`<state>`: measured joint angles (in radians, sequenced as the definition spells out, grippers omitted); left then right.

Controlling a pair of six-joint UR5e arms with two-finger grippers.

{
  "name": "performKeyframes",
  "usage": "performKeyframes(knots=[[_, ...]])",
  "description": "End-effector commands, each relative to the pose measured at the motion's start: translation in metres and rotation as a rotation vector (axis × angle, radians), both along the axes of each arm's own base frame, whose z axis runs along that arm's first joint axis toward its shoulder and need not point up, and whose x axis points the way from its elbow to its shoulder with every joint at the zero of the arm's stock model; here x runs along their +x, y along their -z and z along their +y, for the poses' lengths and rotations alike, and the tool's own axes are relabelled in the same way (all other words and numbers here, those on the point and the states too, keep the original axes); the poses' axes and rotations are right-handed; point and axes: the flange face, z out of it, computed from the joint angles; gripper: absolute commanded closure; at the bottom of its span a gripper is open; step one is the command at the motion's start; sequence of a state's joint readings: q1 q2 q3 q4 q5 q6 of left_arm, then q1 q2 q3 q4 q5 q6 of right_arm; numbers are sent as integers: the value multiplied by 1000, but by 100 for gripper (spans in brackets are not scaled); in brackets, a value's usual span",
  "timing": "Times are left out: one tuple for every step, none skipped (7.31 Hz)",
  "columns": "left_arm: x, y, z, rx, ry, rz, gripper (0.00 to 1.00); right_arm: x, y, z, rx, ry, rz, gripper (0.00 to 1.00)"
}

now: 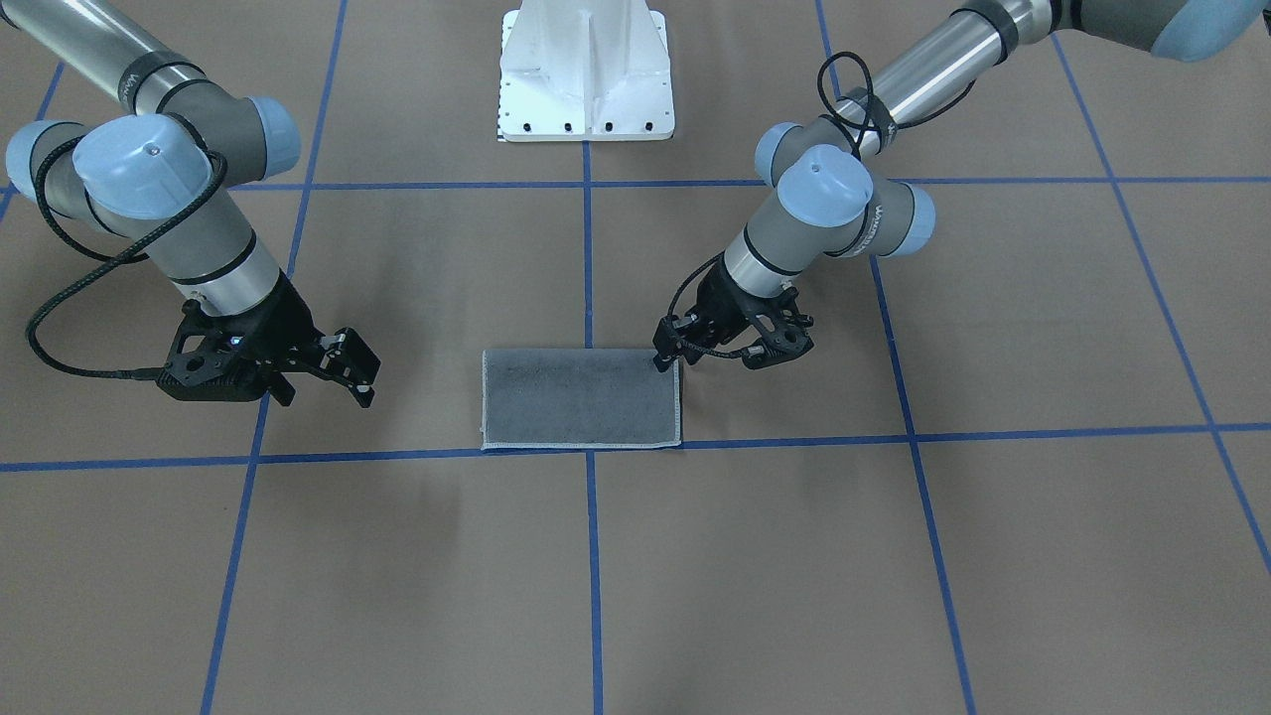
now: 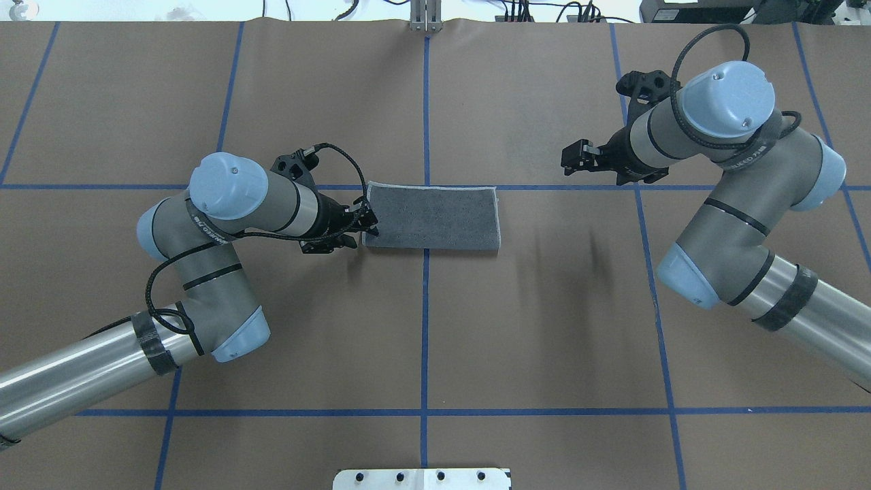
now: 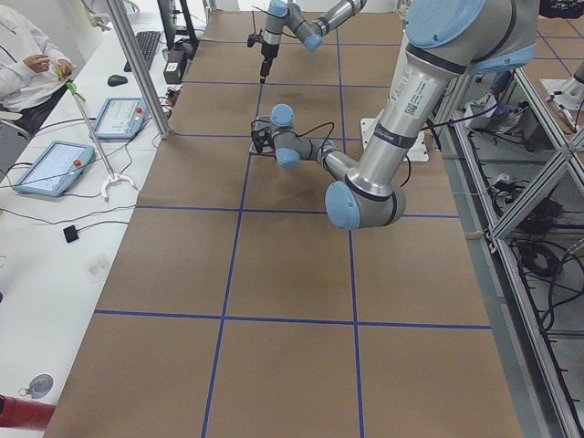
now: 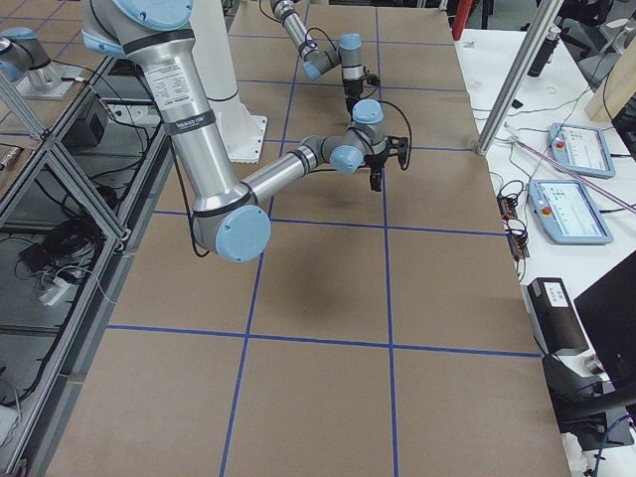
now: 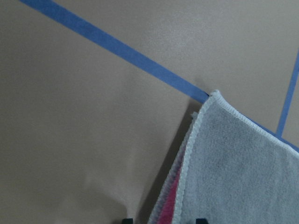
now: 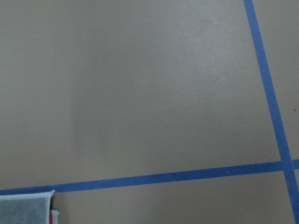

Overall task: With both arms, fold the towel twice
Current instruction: 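Grasp the folded towel's end nearest the left gripper with the left gripper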

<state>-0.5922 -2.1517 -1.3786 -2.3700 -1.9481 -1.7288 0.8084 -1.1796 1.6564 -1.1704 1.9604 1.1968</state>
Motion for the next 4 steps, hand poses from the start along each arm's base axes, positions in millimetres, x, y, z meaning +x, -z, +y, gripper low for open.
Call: performKeyframes(knots=[[0,-1,0,0,0,-1,54,0,1,0,1,0,-1,1],[0,0,0,0,0,1,54,0,0,0,0,0,0,1],[2,0,3,0,-5,1,54,0,0,0,0,0,0,1],[2,0,4,0,-6,1,54,0,-1,0,-1,0,1,1]])
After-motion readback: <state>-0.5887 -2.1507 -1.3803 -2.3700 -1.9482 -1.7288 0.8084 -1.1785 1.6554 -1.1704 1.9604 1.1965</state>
